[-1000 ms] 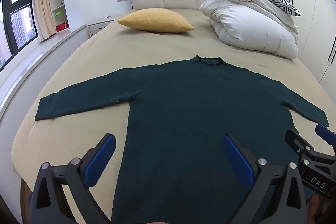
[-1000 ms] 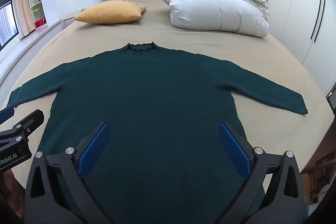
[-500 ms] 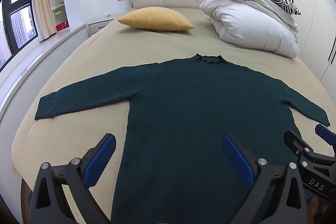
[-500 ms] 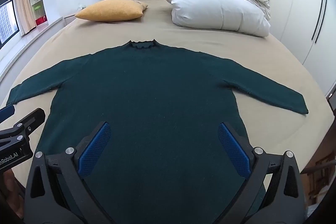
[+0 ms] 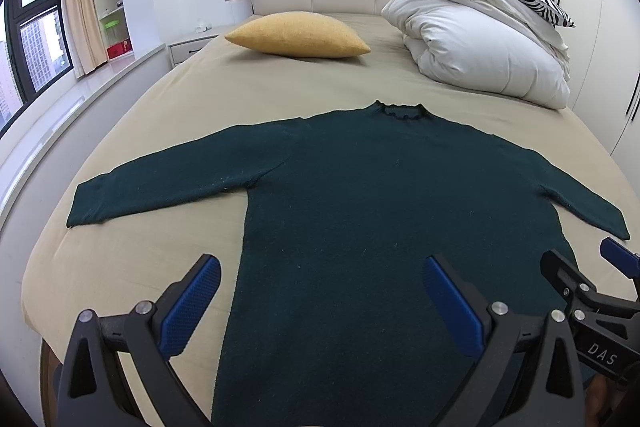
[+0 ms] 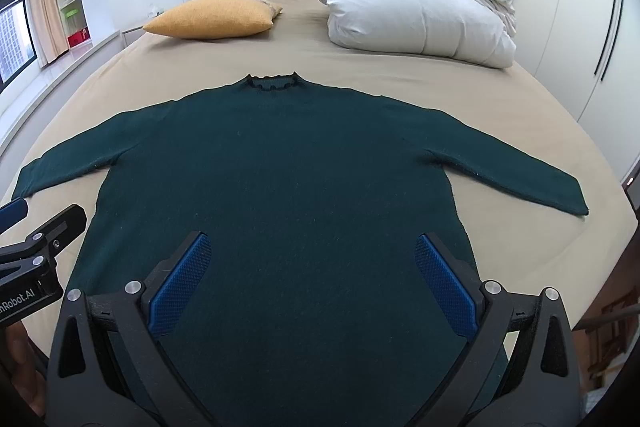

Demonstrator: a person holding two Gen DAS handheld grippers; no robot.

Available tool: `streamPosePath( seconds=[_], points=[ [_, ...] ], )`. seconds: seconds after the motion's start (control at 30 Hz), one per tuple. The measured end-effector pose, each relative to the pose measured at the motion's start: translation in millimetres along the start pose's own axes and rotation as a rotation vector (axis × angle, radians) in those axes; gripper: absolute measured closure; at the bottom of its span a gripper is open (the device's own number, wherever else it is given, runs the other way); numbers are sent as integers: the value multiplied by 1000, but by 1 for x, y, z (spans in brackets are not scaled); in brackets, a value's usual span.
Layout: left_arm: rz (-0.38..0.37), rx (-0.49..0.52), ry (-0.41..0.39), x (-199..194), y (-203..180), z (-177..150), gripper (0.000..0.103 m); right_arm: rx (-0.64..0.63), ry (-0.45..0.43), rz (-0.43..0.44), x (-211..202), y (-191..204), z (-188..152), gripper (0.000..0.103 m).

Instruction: Fold small clothes

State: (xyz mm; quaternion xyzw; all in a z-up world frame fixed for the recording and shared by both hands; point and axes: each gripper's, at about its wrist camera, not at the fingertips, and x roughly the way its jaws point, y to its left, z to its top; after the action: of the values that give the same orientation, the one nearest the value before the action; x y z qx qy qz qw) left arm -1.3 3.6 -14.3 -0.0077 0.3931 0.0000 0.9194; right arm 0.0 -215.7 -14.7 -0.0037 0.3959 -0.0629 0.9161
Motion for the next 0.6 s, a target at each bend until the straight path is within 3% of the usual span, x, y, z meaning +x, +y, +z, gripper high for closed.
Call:
streamPosePath(
  seconds=[0.6],
  points=[
    [0,2,3,-1,-1,3,0,1,8,2,0,1,-1,0]
  ],
)
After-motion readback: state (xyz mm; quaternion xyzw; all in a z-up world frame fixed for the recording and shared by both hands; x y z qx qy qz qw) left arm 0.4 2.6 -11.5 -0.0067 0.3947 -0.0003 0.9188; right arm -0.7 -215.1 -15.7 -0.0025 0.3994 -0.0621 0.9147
